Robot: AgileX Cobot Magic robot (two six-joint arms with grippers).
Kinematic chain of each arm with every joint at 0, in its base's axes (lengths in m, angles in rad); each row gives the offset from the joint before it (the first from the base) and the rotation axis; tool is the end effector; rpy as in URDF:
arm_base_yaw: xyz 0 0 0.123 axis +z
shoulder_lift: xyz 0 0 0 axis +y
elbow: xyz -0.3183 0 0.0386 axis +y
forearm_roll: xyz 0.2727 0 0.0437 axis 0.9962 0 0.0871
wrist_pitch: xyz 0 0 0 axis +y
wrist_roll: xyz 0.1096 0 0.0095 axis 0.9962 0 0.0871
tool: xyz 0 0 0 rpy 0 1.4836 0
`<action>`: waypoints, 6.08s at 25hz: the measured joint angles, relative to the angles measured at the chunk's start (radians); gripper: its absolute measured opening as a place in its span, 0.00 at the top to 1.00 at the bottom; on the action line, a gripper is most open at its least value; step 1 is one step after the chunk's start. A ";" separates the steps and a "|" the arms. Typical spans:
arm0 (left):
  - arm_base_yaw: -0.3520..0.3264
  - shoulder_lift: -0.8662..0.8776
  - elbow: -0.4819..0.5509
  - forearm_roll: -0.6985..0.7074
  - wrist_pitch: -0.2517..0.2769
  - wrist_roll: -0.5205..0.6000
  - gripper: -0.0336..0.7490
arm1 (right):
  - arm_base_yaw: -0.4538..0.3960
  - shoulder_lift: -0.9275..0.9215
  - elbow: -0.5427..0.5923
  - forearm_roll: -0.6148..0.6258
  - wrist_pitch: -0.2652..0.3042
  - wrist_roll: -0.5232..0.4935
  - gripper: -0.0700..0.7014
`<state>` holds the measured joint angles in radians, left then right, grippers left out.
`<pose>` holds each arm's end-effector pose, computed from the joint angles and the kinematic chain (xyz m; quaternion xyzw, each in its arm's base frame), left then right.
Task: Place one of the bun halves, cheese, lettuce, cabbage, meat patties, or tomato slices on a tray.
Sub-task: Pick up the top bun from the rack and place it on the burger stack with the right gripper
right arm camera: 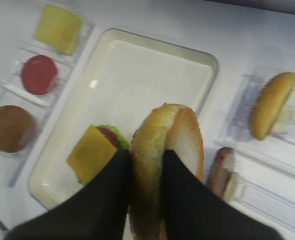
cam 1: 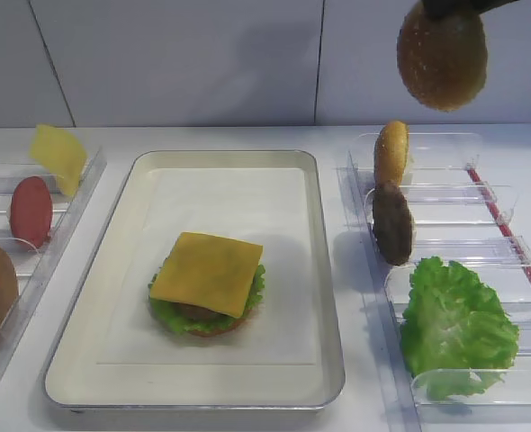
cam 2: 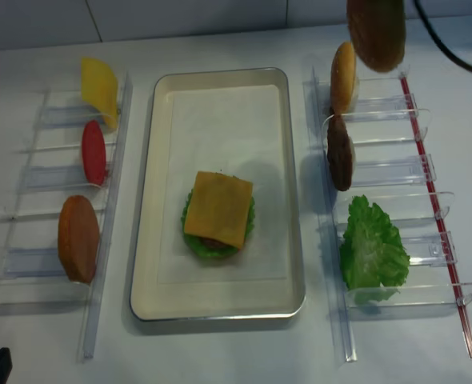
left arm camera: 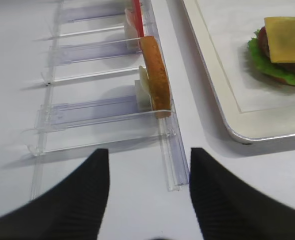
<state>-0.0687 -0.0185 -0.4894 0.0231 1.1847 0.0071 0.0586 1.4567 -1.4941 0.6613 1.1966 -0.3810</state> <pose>-0.0104 0.0031 0.2653 0.0322 0.8814 -0.0030 0.4713 0.3186 0.0817 0.4223 -0.1604 0.9033 0.2805 0.2821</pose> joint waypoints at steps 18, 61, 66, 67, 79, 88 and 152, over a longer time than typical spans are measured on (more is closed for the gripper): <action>0.000 0.000 0.000 0.000 0.000 0.000 0.50 | -0.033 0.017 0.455 0.718 0.005 -0.456 0.67; 0.000 0.000 0.000 0.000 0.000 0.000 0.50 | 0.285 0.480 0.461 1.067 -0.043 -0.579 0.67; 0.000 0.000 0.000 0.000 0.000 0.000 0.50 | 0.285 0.480 0.461 1.067 -0.043 -0.579 0.67; 0.000 0.000 0.000 0.000 0.000 0.000 0.50 | 0.285 0.480 0.461 1.067 -0.043 -0.575 0.67; 0.000 0.000 0.000 0.000 0.000 0.000 0.50 | 0.285 0.480 0.461 1.069 -0.043 -0.563 0.67; 0.000 0.000 0.000 0.000 0.000 0.000 0.50 | 0.285 0.480 0.459 1.058 -0.043 -0.563 0.67; 0.002 0.000 0.000 0.000 0.000 0.000 0.50 | 0.259 0.480 0.377 0.861 -0.075 -0.527 0.29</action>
<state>-0.0671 -0.0185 -0.4894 0.0231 1.1847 0.0071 0.3180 1.9363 -1.1172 1.5222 1.1212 -0.9083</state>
